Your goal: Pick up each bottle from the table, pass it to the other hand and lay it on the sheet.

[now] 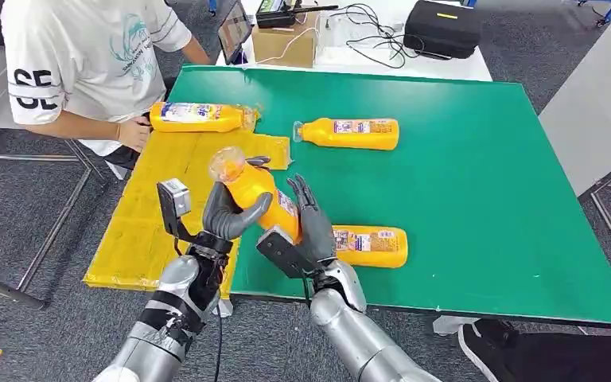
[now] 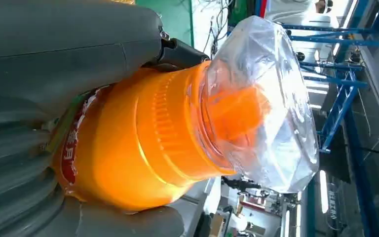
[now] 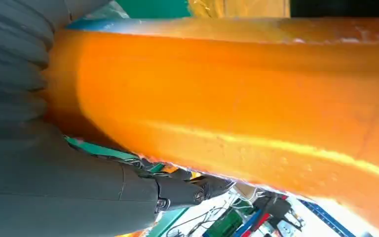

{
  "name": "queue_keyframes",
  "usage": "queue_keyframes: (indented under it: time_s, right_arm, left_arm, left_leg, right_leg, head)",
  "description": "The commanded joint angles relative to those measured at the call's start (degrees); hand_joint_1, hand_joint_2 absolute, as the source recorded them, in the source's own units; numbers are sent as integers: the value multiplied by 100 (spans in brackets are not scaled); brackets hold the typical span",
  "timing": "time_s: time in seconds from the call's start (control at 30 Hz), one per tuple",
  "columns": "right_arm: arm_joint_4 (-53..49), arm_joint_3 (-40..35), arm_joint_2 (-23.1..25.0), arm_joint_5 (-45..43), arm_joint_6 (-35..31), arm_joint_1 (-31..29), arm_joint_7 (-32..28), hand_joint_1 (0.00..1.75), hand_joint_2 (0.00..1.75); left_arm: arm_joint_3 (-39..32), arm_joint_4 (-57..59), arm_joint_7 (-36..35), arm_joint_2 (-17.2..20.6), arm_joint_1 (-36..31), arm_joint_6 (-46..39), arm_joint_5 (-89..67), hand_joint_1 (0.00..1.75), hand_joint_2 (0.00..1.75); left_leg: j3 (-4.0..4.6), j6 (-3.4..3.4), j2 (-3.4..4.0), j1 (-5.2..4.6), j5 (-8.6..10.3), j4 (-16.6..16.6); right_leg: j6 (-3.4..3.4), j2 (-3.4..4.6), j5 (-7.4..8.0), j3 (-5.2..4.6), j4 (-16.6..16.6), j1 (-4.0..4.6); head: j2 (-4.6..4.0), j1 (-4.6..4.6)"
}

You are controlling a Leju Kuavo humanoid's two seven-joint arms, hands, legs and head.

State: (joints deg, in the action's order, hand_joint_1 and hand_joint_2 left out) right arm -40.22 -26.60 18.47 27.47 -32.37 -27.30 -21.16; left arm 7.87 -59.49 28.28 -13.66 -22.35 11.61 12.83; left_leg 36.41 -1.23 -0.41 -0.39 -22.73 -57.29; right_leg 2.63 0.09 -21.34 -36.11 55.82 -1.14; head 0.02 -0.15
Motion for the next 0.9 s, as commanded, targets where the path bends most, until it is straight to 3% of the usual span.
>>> queue_keyframes:
  time_s: [0.03,0.37,0.63,0.7,0.9]
  right_arm:
    - [-50,129,-138,-110,-55,-118,-41,0,175]
    - [-608,465,-256,-479,-78,25,-234,0,175]
    - [-1295,894,-332,-1223,38,196,-593,0,175]
    - [-1265,966,-338,-1346,165,166,-633,0,175]
    - [-1233,1013,-317,-1442,228,166,-707,0,175]
  left_arm:
    - [-107,532,-177,83,-267,75,183,175,175]
    - [-327,440,-300,222,-383,45,476,175,175]
    - [-234,794,303,1119,-1414,-1804,-2214,175,175]
    - [-261,1087,363,1220,-1611,-2126,-3022,175,175]
    - [-414,1384,480,1145,-1539,-2134,-3421,175,175]
  left_leg:
    - [-20,7,-3,5,-8,1]
    - [-26,10,-2,9,-14,-2]
    - [-18,13,5,13,-12,-9]
    - [-20,15,7,15,-10,-6]
    - [-27,14,5,12,-6,1]
  right_leg:
    - [-9,-6,-9,22,-2,6]
    - [-12,-6,-14,29,0,10]
    - [-16,1,-10,19,6,15]
    - [-16,-2,-10,20,5,16]
    - [-10,-1,-10,27,2,12]
  head:
    - [0,0]
    - [-2,0]
    - [-2,0]
    - [0,-2]
    - [-2,0]
